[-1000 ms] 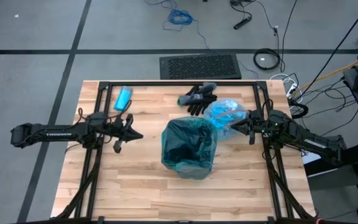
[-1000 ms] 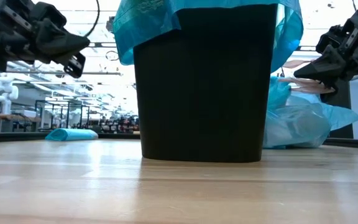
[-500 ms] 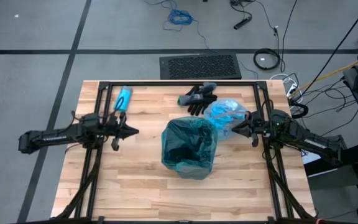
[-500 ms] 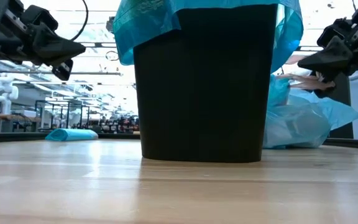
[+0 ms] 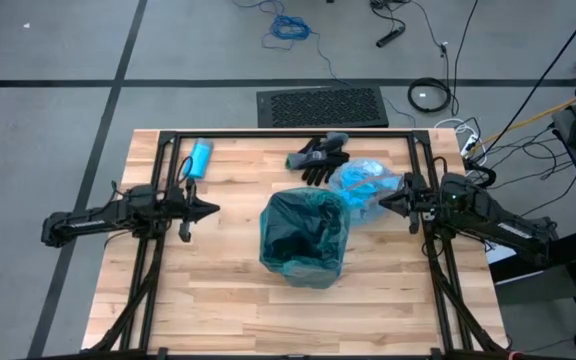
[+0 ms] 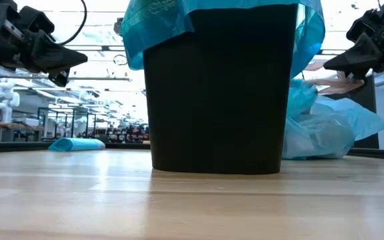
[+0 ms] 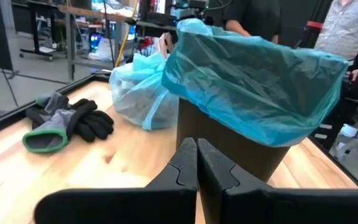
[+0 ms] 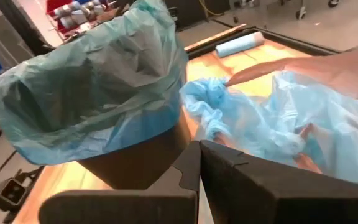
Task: Place trash/remove bag and relplace
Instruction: Return To Home Position
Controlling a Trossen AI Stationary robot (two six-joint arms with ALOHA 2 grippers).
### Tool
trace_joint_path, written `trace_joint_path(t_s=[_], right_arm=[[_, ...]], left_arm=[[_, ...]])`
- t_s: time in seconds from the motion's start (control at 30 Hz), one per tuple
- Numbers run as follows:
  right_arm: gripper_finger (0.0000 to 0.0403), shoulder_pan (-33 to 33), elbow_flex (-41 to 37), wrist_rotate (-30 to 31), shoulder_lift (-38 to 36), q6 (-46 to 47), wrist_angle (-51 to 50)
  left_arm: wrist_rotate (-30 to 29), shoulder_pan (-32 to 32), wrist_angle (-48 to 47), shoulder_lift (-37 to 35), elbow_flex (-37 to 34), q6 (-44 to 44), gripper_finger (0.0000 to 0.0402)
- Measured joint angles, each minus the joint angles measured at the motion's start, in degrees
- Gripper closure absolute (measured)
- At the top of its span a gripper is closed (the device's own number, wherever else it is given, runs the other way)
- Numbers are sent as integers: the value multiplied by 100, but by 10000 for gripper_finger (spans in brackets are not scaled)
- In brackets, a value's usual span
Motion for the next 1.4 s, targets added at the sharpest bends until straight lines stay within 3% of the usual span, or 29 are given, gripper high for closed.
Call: trace_joint_path(t_s=[0.23,0.57,0.87,1.13,1.4], right_arm=[[403,4,-69,152,0,-30,262],[403,76,-1157,479,72,273,2543],[403,216,-1165,440,142,-32,2563],[403,214,-1163,427,419,70,2561],[403,214,-1163,418,514,540,2563]], left_arm=[[-47,2,-14,0,0,2,400],[-72,2,-16,0,1,8,400],[-64,0,-225,24,72,263,400],[160,0,-1542,35,364,-14,400],[191,0,-1559,35,369,-341,400]])
